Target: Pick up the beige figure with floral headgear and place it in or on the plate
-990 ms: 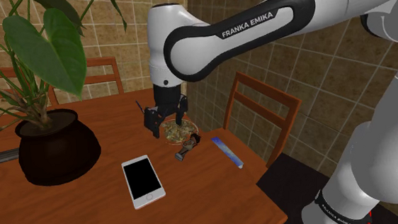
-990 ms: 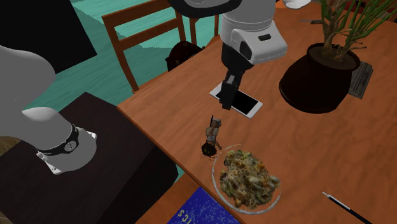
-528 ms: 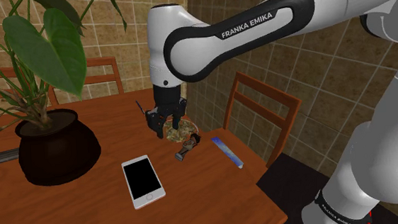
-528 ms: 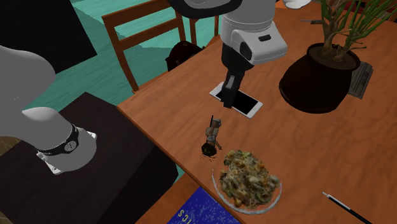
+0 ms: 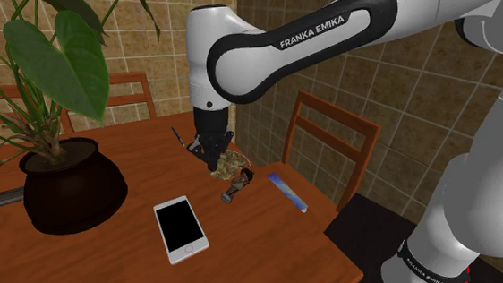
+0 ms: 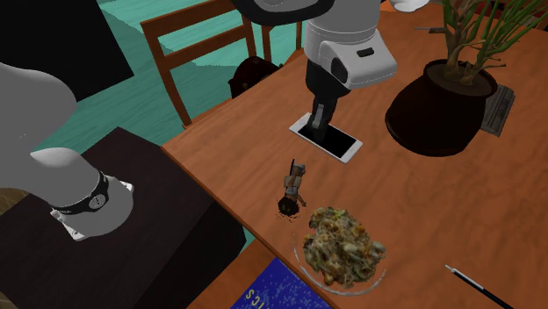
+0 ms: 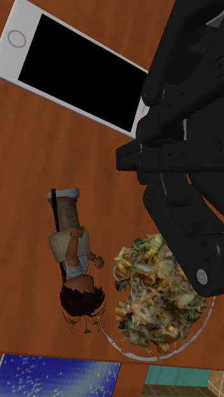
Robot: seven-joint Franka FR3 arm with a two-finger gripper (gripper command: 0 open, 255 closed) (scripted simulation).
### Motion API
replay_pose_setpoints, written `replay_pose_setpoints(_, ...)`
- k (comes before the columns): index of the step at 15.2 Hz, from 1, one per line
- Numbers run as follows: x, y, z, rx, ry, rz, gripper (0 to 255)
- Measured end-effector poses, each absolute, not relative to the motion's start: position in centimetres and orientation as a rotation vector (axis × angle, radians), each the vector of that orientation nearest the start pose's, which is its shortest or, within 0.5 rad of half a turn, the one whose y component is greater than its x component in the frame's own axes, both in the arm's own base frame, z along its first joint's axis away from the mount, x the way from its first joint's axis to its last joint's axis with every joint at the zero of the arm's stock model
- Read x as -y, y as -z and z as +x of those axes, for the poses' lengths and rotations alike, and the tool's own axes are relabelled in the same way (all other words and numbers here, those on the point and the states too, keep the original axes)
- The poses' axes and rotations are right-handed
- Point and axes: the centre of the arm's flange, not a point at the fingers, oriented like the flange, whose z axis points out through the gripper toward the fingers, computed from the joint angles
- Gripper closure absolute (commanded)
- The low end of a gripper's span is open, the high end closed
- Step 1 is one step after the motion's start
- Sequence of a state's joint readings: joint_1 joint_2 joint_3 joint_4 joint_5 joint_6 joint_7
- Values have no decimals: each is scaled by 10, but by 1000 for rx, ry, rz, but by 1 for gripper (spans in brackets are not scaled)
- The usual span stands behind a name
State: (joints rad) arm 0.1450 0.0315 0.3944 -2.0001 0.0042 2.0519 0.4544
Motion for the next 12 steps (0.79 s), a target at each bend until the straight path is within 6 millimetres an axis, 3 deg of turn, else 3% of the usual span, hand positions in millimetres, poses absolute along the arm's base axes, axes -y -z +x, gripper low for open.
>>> replay_pose_setpoints(1,-288,-446,484,129,19,-3114,0)
replay_pose_setpoints(2,-288,-446,484,129,19,-3114,0)
replay_pose_setpoints(4,-284,-436,491,-65,-21,-3140,0)
replay_pose_setpoints(10,-236,-383,510,-1149,-214,-3040,0)
replay_pose_setpoints(12,-230,-370,508,-1298,-236,-2996,0)
